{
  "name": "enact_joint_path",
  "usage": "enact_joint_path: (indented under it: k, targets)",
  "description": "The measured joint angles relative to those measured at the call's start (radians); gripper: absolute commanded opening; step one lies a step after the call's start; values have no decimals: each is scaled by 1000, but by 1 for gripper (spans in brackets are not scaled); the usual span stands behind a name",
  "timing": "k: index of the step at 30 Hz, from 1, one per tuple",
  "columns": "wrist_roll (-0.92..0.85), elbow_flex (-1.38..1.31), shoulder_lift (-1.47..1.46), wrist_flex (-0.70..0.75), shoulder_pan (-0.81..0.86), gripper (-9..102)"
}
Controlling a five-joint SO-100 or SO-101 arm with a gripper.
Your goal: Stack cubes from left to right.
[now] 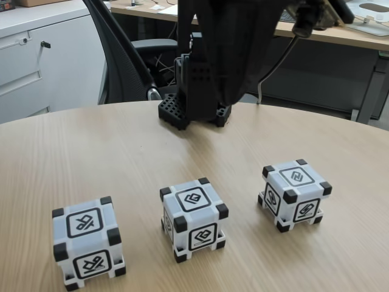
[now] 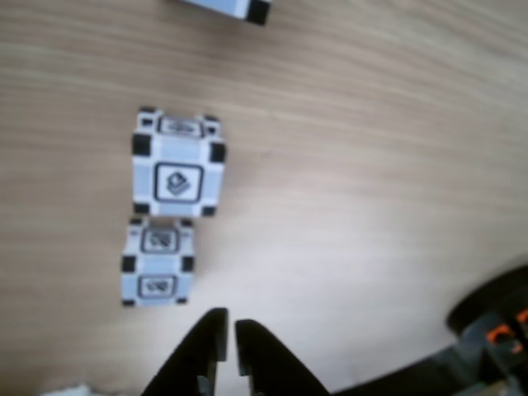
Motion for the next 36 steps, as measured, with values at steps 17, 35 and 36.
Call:
enact_joint_path:
  k: [17,35,36]
  targets:
    - [278,18,-37,0,-2,0]
    - [235,18,-37,0,-11,0]
    - [244,18,-37,0,-11,0]
